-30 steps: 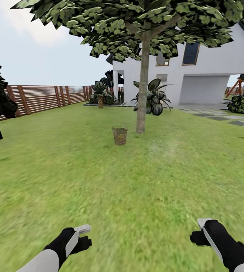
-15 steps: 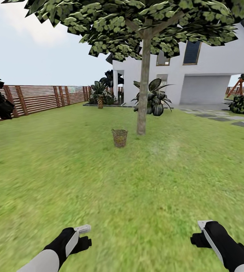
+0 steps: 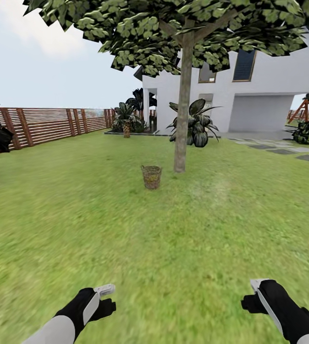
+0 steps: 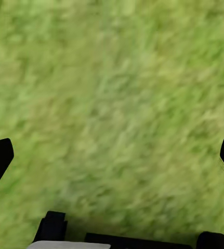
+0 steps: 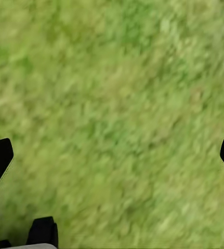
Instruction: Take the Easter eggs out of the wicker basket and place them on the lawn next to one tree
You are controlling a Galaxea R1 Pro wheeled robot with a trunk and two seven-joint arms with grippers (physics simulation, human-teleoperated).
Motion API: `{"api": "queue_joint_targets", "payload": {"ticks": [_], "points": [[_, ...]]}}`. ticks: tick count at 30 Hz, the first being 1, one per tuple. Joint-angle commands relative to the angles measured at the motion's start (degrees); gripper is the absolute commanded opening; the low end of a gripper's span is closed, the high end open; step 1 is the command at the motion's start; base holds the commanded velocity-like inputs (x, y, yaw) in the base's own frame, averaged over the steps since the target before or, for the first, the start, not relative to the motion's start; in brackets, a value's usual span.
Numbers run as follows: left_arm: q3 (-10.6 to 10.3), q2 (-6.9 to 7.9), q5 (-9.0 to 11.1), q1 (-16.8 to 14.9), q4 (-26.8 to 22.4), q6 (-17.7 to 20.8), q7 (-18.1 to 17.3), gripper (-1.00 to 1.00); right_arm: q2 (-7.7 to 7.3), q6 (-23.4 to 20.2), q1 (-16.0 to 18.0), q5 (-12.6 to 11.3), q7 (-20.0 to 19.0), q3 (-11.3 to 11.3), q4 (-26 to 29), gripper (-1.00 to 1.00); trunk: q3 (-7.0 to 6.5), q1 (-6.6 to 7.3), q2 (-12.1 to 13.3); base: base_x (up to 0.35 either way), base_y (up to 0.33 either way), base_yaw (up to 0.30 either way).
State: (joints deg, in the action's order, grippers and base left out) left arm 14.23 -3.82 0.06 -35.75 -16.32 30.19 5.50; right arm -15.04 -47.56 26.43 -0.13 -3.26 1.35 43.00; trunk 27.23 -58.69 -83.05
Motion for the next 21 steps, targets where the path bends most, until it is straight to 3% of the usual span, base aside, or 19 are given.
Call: {"api": "queue_joint_targets", "payload": {"ticks": [1, 21], "points": [[0.3, -0.05, 0.0, 0.0, -0.1, 0.3, 0.2, 1.0, -0.07, -0.3, 0.0, 0.0, -0.2, 0.1, 0.1, 1.0, 0.07, -0.04, 0.0, 0.343, 0.0, 0.0], [0.3, -0.05, 0.0, 0.0, -0.1, 0.3, 0.2, 1.0, -0.16, -0.2, 0.0, 0.0, -0.2, -0.1, 0.0, 1.0, 0.07, -0.04, 0.0, 0.343, 0.0, 0.0]]}}
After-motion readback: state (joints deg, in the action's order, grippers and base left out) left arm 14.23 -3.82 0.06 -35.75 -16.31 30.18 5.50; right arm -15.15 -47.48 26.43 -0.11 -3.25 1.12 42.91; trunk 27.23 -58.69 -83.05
